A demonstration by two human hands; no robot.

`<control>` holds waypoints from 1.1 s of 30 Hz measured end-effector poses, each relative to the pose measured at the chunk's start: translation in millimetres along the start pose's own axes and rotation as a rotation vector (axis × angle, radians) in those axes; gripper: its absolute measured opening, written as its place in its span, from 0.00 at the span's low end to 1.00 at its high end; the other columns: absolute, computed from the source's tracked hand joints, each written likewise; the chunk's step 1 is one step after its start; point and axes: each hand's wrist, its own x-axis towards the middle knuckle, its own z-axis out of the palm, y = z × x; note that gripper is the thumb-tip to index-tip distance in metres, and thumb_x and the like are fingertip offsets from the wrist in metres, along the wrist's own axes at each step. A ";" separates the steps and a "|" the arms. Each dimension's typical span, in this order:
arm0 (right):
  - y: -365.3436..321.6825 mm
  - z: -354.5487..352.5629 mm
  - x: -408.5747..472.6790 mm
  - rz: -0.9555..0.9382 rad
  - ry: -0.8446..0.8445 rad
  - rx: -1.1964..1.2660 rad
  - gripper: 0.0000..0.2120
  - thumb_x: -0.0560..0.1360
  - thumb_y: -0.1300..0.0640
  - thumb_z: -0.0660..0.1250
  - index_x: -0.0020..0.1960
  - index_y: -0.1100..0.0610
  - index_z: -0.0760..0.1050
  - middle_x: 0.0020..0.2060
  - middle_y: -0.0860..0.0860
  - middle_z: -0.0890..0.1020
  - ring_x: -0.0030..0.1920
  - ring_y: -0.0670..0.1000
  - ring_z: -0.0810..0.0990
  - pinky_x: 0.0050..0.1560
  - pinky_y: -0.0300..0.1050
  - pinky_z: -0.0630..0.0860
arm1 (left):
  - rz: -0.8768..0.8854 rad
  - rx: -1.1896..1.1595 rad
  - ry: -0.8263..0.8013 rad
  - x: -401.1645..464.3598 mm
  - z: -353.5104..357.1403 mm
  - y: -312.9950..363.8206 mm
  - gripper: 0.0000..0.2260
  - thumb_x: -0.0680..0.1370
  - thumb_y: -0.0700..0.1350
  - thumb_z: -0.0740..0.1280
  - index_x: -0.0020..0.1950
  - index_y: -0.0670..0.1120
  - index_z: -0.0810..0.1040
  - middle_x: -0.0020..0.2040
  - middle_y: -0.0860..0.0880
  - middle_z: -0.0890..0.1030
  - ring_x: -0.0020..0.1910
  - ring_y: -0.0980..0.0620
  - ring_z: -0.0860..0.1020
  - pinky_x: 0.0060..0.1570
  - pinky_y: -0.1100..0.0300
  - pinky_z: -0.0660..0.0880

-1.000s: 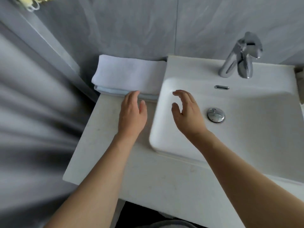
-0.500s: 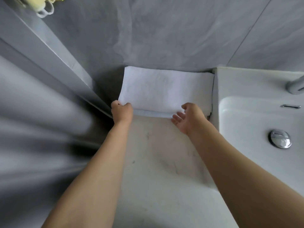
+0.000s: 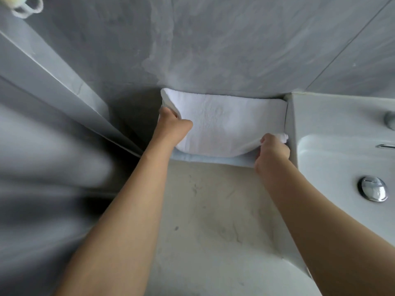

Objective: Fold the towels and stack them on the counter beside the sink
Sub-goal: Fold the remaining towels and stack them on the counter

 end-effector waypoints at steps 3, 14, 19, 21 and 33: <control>-11.7 2.0 7.6 -0.050 -0.103 0.025 0.21 0.76 0.55 0.64 0.67 0.60 0.72 0.39 0.48 0.74 0.38 0.49 0.75 0.54 0.48 0.77 | -0.234 -0.237 0.046 19.8 -5.9 10.9 0.32 0.73 0.52 0.72 0.69 0.44 0.59 0.58 0.47 0.73 0.53 0.47 0.74 0.53 0.49 0.74; -41.1 17.2 28.1 -0.257 -0.101 -0.544 0.17 0.76 0.60 0.62 0.63 0.63 0.74 0.39 0.53 0.76 0.43 0.56 0.79 0.41 0.43 0.75 | 0.226 0.364 0.255 18.9 27.5 7.3 0.16 0.79 0.41 0.62 0.66 0.41 0.68 0.54 0.45 0.75 0.50 0.42 0.76 0.44 0.54 0.66; -44.5 9.9 18.4 -0.218 -0.195 -0.501 0.07 0.73 0.56 0.69 0.48 0.57 0.74 0.37 0.54 0.77 0.33 0.56 0.76 0.37 0.48 0.74 | 0.340 0.423 0.338 -6.6 28.9 1.3 0.10 0.81 0.43 0.62 0.60 0.41 0.68 0.56 0.43 0.75 0.49 0.41 0.77 0.42 0.53 0.66; -40.9 -0.2 11.5 -0.435 -0.197 -0.587 0.06 0.74 0.60 0.64 0.50 0.55 0.75 0.35 0.51 0.75 0.35 0.55 0.75 0.35 0.44 0.72 | 0.355 0.355 0.330 -20.8 20.1 8.3 0.07 0.80 0.43 0.63 0.56 0.42 0.69 0.52 0.46 0.75 0.45 0.44 0.73 0.42 0.53 0.65; -48.8 -162.5 -72.0 -0.938 -0.142 -0.881 0.08 0.69 0.65 0.54 0.37 0.55 0.59 0.33 0.49 0.69 0.32 0.49 0.65 0.29 0.46 0.58 | 0.324 -0.112 -0.062 -201.4 39.6 72.8 0.11 0.73 0.43 0.67 0.37 0.47 0.65 0.30 0.52 0.63 0.29 0.53 0.61 0.34 0.57 0.59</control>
